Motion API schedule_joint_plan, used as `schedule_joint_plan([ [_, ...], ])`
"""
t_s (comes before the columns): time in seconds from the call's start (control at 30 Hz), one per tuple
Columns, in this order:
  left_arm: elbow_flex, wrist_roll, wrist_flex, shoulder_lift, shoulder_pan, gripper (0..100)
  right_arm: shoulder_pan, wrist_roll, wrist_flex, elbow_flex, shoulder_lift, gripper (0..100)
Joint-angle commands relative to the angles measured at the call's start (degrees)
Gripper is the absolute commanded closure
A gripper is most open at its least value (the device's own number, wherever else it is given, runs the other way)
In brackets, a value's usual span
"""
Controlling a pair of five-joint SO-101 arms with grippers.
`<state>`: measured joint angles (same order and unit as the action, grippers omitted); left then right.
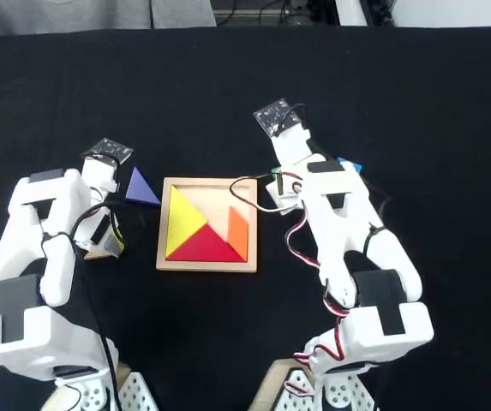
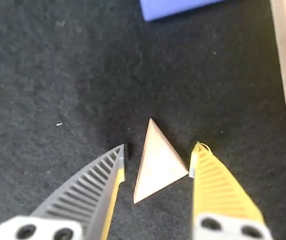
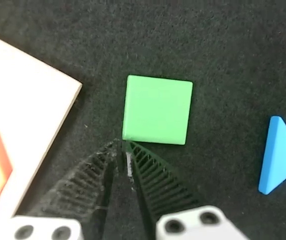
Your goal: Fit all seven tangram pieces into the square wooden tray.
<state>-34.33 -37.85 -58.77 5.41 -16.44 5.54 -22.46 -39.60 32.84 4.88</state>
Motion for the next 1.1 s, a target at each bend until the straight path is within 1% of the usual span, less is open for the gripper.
schedule_joint_plan([
  [0.0,0.84,-0.26,0.0,0.26,-0.66,78,-0.7,-0.44,2.11,0.04,-0.31,98.7],
  [0.13,1.1,0.0,0.0,-0.97,-1.63,78,-0.62,-0.44,2.29,0.31,-0.31,98.7],
  [0.27,3.21,2.29,-4.48,-10.2,-1.8,78,-0.62,-0.44,2.29,0.31,-0.31,98.7],
  [0.37,1.71,1.23,-8.88,-17.49,1.1,78,-0.62,-0.44,2.29,0.31,-0.31,98.7],
  [0.47,-2.33,-2.46,-10.46,-20.57,4.35,78,-0.62,-0.44,2.29,0.31,-0.31,98.7],
  [0.67,-4.7,-6.68,-10.02,-16.79,4.97,78,-0.62,-0.44,2.29,0.4,-0.31,98.7],
  [0.73,-4.7,-7.82,-8.18,-13.98,4.97,78,-0.62,-0.44,2.29,0.4,-0.31,98.7],
  [0.83,-4.35,-8.26,-3.96,-9.76,3.91,78,-0.62,-0.44,2.29,0.4,-0.31,98.7],
  [1.07,0.84,-8.44,-4.57,-2.99,0.75,77,-0.62,-0.53,2.29,0.4,-0.31,98.7],
])
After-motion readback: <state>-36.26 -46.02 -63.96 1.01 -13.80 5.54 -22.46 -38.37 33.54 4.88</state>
